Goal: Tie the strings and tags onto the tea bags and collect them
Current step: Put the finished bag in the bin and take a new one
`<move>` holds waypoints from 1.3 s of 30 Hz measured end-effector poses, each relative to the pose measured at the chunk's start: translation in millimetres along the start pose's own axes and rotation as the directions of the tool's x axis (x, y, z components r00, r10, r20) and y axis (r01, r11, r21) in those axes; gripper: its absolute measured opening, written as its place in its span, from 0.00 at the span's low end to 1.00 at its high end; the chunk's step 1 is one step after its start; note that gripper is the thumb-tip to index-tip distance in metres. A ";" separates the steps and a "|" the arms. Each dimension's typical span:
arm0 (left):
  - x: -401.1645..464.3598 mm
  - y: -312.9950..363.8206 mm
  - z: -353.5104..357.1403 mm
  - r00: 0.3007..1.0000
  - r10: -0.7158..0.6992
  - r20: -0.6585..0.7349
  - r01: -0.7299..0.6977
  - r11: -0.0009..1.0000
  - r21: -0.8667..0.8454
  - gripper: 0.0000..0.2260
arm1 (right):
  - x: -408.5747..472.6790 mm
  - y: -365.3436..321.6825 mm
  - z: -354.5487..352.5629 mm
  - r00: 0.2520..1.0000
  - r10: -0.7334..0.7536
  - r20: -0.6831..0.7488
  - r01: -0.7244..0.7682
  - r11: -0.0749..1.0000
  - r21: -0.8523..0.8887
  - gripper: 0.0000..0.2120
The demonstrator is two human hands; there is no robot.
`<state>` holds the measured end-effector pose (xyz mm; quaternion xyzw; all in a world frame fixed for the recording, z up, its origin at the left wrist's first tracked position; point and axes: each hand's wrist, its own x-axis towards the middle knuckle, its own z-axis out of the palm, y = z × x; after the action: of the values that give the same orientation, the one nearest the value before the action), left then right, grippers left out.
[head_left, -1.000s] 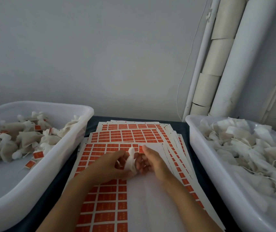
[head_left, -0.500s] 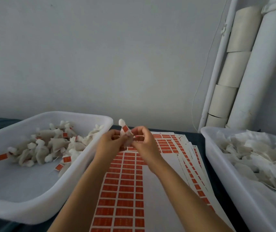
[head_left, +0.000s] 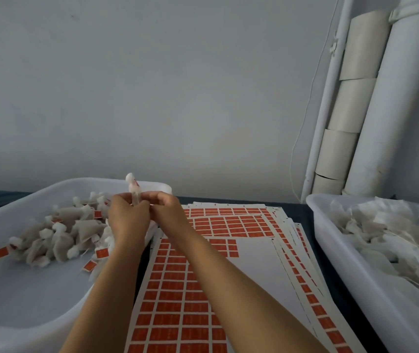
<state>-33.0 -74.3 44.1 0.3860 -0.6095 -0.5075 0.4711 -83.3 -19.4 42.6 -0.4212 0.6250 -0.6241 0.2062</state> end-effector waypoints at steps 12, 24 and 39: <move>-13.6 8.8 9.7 0.999 0.012 0.040 -0.013 0.999 0.035 0.17 | -5.3 -10.5 -19.4 1.000 -0.007 -0.013 0.008 0.999 0.052 0.13; -73.5 23.6 32.0 0.963 0.140 0.231 -0.159 0.985 0.064 0.07 | -65.1 -11.2 -90.7 0.977 0.055 -0.204 -0.081 0.989 -0.121 0.13; -150.7 15.5 128.8 0.743 0.057 0.666 -0.109 0.993 0.037 0.04 | -103.0 -28.7 -209.9 0.676 0.323 -0.663 -0.481 0.874 -0.065 0.04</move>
<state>-118.4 104.4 26.4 0.1700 -0.7721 -0.5671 0.2312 -182.3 192.5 70.9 -0.0585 0.8033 -0.5891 0.0656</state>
